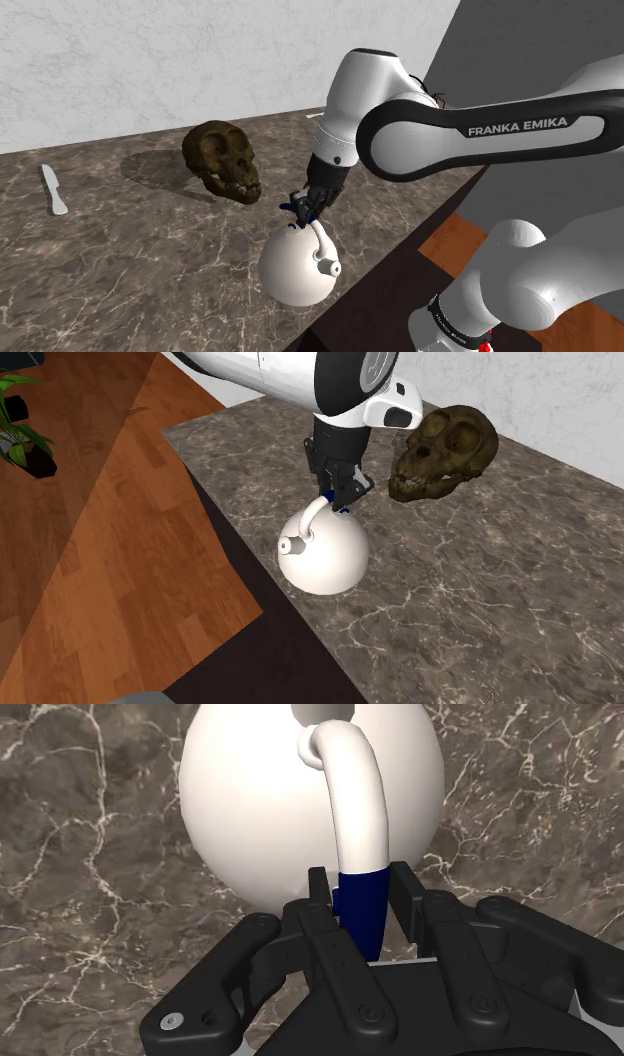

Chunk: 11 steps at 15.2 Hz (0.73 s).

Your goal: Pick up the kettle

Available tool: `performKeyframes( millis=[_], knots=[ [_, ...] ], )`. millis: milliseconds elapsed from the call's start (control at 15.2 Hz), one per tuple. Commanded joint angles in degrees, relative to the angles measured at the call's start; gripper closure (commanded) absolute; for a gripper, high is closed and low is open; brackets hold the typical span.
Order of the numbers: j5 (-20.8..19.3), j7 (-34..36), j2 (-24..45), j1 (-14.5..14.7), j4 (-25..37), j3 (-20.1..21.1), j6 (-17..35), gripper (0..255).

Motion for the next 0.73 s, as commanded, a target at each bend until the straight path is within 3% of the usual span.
performKeyframes(
  millis=[0, 462, 660],
  knots=[
    [0.01, -0.03, 0.0, 0.0, -0.07, 0.0, 0.09, 255],
    [-0.01, 0.02, 0.09, -0.01, 0.01, 0.04, 0.09, 255],
    [-0.27, 0.18, -0.71, -0.08, 1.75, -0.39, -2.44, 255]
  ],
)
